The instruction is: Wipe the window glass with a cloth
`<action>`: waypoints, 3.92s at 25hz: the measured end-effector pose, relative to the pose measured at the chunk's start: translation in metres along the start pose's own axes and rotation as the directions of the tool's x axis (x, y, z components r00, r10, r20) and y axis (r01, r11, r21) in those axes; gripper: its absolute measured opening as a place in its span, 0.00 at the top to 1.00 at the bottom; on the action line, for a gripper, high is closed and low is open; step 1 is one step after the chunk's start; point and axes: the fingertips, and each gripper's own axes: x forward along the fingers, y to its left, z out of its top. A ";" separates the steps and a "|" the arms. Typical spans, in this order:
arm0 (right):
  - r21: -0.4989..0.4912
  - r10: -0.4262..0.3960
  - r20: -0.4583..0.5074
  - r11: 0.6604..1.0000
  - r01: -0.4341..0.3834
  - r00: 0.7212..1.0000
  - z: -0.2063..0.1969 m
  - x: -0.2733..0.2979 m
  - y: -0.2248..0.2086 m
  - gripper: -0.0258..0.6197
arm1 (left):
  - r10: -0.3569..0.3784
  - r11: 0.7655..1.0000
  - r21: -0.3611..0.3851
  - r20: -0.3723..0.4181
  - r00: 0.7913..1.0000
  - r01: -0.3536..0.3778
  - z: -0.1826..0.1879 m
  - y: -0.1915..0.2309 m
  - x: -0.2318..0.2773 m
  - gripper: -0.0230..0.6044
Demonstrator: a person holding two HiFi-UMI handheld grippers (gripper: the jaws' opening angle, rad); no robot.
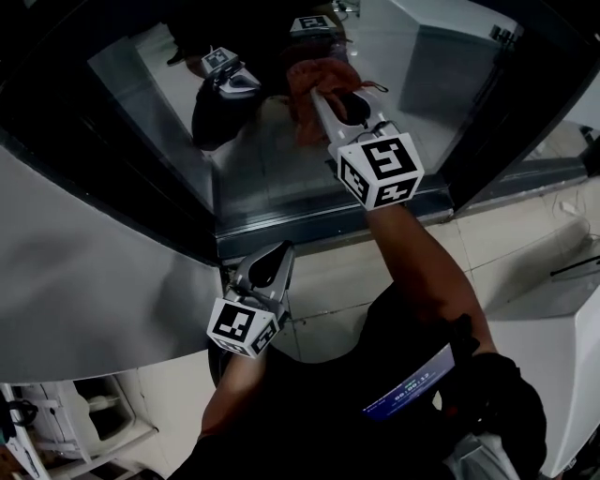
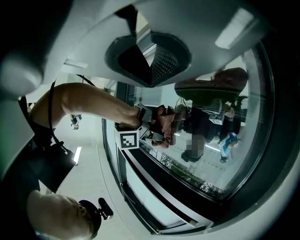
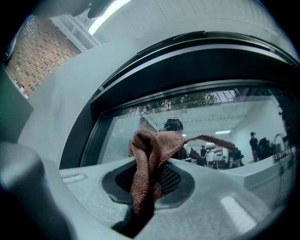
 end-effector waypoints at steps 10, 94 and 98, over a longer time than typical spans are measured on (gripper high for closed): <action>-0.022 -0.093 0.001 0.995 0.093 0.996 0.005 -0.030 -0.054 0.89 | -0.031 1.000 0.004 -0.002 1.000 0.031 -0.004 -0.006 0.005 0.94; 0.017 -0.105 -0.077 0.994 0.107 0.991 -0.079 -0.048 -0.043 0.89 | 0.003 1.000 -0.012 -0.013 1.000 -0.004 -0.003 0.006 -0.005 0.94; 0.039 -0.158 -0.073 0.986 0.161 0.985 -0.078 -0.065 -0.074 0.89 | -0.011 1.000 -0.008 -0.015 1.000 0.011 -0.007 0.003 0.002 0.94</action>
